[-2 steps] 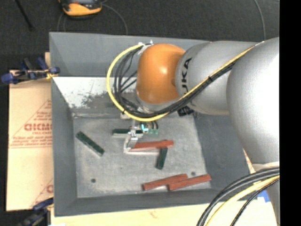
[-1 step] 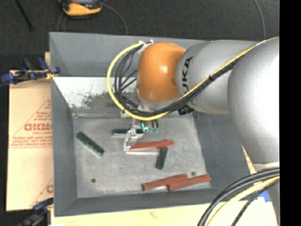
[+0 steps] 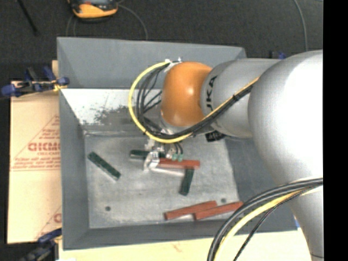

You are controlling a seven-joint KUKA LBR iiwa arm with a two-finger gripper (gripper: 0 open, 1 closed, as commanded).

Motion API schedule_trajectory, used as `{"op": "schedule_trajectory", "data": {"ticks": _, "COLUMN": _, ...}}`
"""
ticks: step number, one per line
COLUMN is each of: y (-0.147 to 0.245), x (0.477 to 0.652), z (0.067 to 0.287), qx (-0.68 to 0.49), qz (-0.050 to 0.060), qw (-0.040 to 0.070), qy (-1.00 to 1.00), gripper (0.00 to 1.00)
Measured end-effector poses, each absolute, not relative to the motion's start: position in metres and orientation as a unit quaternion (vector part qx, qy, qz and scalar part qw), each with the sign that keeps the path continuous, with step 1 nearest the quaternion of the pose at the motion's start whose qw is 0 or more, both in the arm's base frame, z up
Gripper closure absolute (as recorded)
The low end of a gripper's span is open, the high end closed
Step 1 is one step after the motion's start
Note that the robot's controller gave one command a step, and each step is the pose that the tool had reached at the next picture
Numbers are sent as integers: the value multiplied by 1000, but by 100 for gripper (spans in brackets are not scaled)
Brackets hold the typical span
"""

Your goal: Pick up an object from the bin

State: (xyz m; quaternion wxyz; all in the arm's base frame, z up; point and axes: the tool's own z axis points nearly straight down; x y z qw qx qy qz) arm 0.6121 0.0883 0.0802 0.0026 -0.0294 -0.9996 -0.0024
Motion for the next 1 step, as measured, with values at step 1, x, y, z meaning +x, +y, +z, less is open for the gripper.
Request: {"op": "schedule_trajectory", "data": {"ticks": 1, "y": 88, "x": 612, "z": 80, "qx": -30, "qz": -3, "qw": 2, "qy": -1000, "gripper": 100}}
